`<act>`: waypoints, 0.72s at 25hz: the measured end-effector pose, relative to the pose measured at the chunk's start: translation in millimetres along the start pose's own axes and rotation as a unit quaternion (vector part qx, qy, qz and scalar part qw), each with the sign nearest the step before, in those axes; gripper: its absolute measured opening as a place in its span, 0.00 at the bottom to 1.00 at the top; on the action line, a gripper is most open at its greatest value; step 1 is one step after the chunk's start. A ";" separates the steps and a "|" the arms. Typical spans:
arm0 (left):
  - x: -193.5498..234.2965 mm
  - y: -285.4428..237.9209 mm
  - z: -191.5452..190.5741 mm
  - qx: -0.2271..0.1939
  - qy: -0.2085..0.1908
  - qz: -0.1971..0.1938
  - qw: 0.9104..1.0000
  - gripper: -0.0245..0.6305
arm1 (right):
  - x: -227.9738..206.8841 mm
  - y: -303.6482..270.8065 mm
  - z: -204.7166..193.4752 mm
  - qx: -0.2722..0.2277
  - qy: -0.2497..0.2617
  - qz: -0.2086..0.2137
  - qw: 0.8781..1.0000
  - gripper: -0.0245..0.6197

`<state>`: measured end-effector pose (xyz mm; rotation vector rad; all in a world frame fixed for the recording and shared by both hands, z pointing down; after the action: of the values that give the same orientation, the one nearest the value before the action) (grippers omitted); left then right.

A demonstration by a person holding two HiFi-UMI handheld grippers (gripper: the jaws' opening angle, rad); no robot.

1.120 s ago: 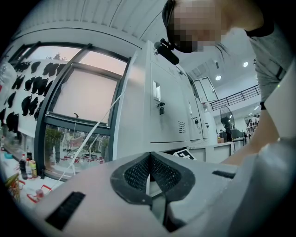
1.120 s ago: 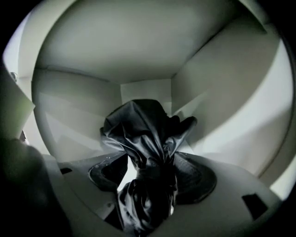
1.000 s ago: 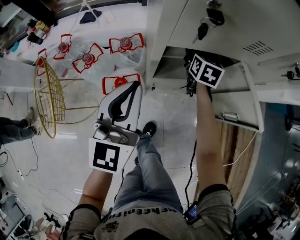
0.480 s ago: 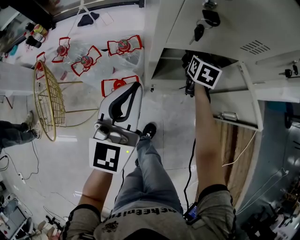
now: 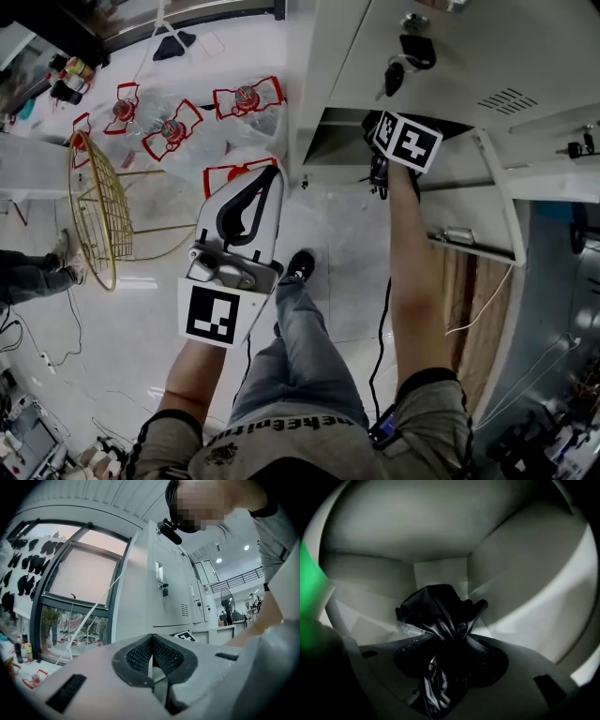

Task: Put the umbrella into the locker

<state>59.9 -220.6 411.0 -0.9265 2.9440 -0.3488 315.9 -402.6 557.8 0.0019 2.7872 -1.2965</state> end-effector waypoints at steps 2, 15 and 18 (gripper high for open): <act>2.3 -1.3 1.7 0.000 -0.001 0.000 1.000 0.04 | 0.5 -1.1 -0.2 0.001 -0.003 0.003 1.000 0.35; 4.2 -9.8 28.4 -0.005 -0.016 -0.011 1.000 0.04 | 6.5 18.3 -8.9 -0.040 -0.009 0.018 0.999 0.35; 2.1 -11.3 36.3 -0.005 -0.022 -0.014 1.000 0.04 | 8.5 27.2 -13.3 -0.044 -0.013 0.028 0.999 0.35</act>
<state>68.2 -238.1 378.3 -0.9638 2.8998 -0.3105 307.4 -375.2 545.1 0.0583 2.7982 -1.1525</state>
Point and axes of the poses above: the fingertips, and each gripper's own axes: y backward along the fingers, x to its left, z out of its top, the point moved 5 cm from there along y, backward along the fingers, and after that the axes turned 15 degrees about x, right-handed, at the moved point
